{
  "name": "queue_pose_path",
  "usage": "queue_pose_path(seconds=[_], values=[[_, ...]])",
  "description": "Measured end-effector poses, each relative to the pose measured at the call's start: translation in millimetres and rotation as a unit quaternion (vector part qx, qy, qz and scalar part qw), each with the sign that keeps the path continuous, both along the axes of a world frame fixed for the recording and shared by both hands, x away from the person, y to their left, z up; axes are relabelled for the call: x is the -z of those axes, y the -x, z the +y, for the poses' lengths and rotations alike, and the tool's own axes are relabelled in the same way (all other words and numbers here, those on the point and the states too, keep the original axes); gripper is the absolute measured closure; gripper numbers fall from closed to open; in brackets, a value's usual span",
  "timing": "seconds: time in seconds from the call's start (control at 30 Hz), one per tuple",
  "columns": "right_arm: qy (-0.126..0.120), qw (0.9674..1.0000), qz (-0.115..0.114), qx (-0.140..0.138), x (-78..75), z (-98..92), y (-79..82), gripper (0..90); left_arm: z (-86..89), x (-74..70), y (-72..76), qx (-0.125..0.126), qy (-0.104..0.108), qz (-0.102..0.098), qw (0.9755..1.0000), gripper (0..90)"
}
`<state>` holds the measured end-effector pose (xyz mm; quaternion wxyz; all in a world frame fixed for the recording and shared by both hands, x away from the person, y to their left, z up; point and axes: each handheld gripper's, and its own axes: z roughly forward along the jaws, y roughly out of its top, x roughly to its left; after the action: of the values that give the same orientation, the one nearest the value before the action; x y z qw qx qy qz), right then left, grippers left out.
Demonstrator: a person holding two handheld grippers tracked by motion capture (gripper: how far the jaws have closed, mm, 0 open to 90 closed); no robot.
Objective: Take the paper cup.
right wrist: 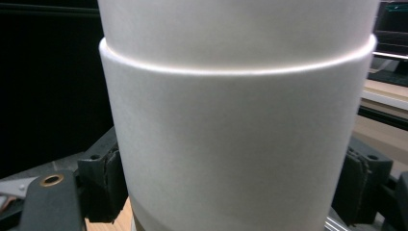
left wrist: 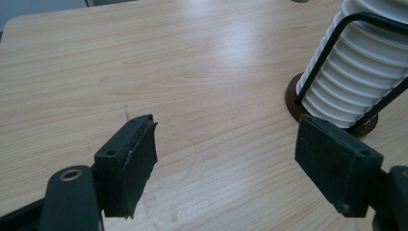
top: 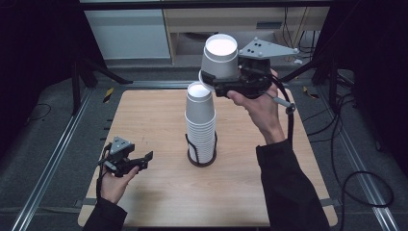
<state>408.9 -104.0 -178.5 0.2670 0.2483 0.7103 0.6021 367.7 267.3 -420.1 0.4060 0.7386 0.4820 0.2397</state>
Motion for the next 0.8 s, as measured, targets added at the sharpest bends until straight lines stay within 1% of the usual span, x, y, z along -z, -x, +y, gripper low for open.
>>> queue_pose_path(seconds=[0.07,0.1,0.13,0.17,0.2,0.27,0.3,0.37,0.5,0.53,0.6,0.67,0.7,0.73,0.77,0.8], values=[[0.001,1.0000,-0.003,0.006,-1.2,-8.7,3.3,17.3,-0.3,0.0,0.1,0.001,-0.001,0.000,1.0000,21.7],[0.002,1.0000,-0.003,0.008,-1.3,-17.0,6.2,17.3,-0.6,-0.1,0.1,0.001,-0.002,0.002,1.0000,21.7],[0.002,1.0000,-0.003,0.008,-1.3,-17.0,6.2,17.3,-0.8,-0.1,0.1,0.002,-0.002,0.002,1.0000,21.7],[0.007,0.9999,-0.001,0.010,0.2,-24.1,8.9,17.3,-1.5,-0.1,0.2,0.005,-0.003,0.003,1.0000,21.7],[0.007,0.9999,-0.001,0.010,0.2,-24.1,8.9,17.3,-1.5,-0.1,0.2,0.005,-0.003,0.003,1.0000,21.6],[0.014,0.9998,0.001,0.013,3.1,-30.7,11.1,17.3,-2.5,-0.3,0.4,0.006,-0.004,0.003,1.0000,21.6],[0.021,0.9996,0.004,0.018,7.1,-37.3,13.4,17.2,-2.9,-0.5,0.4,0.008,-0.004,0.003,1.0000,21.6],[0.024,0.9995,0.006,0.019,9.4,-41.0,14.6,17.2,-3.6,-0.9,0.7,0.011,-0.004,0.003,0.9999,21.5],[0.025,0.9993,0.014,0.023,20.5,-55.1,18.2,17.1,-5.2,-1.0,0.8,0.016,-0.005,0.004,0.9999,21.4],[0.029,0.9991,0.021,0.024,27.2,-60.9,19.6,17.0,-5.4,-1.2,0.8,0.018,-0.008,0.005,0.9998,21.4],[0.030,0.9990,0.023,0.024,29.8,-62.9,20.1,16.9,-6.3,-1.1,0.9,0.021,-0.009,0.005,0.9997,21.4],[0.034,0.9988,0.029,0.019,37.8,-68.9,22.5,16.7,-7.4,-1.2,1.1,0.024,-0.010,0.006,0.9997,21.4],[0.036,0.9986,0.037,0.015,45.5,-73.5,24.6,16.6,-7.8,-1.3,1.1,0.026,-0.011,0.007,0.9996,21.4],[0.036,0.9986,0.037,0.015,45.5,-73.5,24.6,16.6,-8.3,-1.8,1.4,0.026,-0.015,0.007,0.9995,21.4],[0.038,0.9984,0.039,0.014,49.7,-75.5,25.6,16.6,-9.5,-1.5,1.4,0.028,-0.011,0.007,0.9995,21.4],[0.044,0.9979,0.046,0.013,58.0,-79.2,27.4,16.6,-9.8,-1.9,1.7,0.029,-0.014,0.007,0.9995,21.3]])
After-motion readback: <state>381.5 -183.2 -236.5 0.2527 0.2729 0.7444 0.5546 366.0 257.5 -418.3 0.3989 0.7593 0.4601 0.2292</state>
